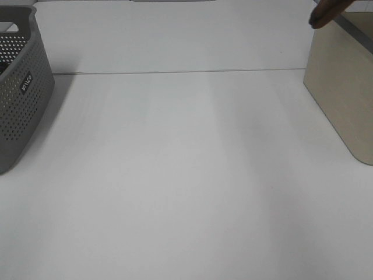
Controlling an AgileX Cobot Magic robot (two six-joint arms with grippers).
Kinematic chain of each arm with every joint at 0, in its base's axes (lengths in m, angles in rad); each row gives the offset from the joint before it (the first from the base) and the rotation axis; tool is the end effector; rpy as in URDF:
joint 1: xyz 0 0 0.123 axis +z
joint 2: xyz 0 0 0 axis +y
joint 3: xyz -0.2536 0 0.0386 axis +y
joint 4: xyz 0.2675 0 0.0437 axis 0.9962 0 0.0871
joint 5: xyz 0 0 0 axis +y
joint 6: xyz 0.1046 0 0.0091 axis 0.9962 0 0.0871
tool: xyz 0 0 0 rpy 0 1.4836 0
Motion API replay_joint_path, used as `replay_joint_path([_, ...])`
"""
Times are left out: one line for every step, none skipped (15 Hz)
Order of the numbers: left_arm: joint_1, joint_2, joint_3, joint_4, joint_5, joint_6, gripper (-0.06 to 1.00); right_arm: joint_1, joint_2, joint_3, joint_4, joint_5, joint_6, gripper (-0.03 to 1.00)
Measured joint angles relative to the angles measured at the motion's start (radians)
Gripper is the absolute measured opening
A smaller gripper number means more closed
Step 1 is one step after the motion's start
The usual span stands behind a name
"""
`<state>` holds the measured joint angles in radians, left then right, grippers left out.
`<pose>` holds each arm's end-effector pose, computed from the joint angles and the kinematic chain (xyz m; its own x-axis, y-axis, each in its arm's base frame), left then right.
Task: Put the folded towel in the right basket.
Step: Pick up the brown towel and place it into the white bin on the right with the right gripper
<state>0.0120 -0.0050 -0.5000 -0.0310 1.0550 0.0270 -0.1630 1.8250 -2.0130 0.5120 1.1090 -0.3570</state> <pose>0.0531 -0.0022 0.2811 -0.4461 0.0063 -0.8950 0.0174 0.9998 -0.0016 0.4249 -0.0232 0.3855 -0.6693 0.0086 -0.7429 -0.2389 0.9444 0.2261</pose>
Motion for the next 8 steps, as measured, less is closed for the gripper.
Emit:
replay_joint_path([0.0,0.0,0.0,0.0,0.0,0.0,0.97,-0.022,-0.002,0.0,-0.009,0.001,0.001,0.05])
replay_joint_path([0.0,0.0,0.0,0.0,0.0,0.0,0.97,-0.055,-0.003,0.0,-0.04,0.009,0.015,0.05])
replay_joint_path([0.0,0.0,0.0,0.0,0.0,0.0,0.97,-0.079,-0.003,0.0,-0.085,0.014,0.024,0.05])
replay_joint_path([0.0,0.0,0.0,0.0,0.0,0.0,0.97,-0.091,-0.001,0.0,-0.142,0.016,0.04,0.05])
replay_joint_path([0.0,0.0,0.0,0.0,0.0,0.0,0.97,-0.094,0.004,0.0,-0.209,0.018,0.054,0.05])
replay_joint_path([0.0,0.0,0.0,0.0,0.0,0.0,0.97,-0.094,0.013,0.0,-0.252,0.018,0.073,0.05])
replay_joint_path([0.0,0.0,0.0,0.0,0.0,0.0,0.97,-0.094,0.032,0.0,-0.277,0.018,0.08,0.05])
replay_joint_path([0.0,0.0,0.0,0.0,0.0,0.0,0.97,-0.094,0.072,0.0,-0.288,0.034,0.094,0.05])
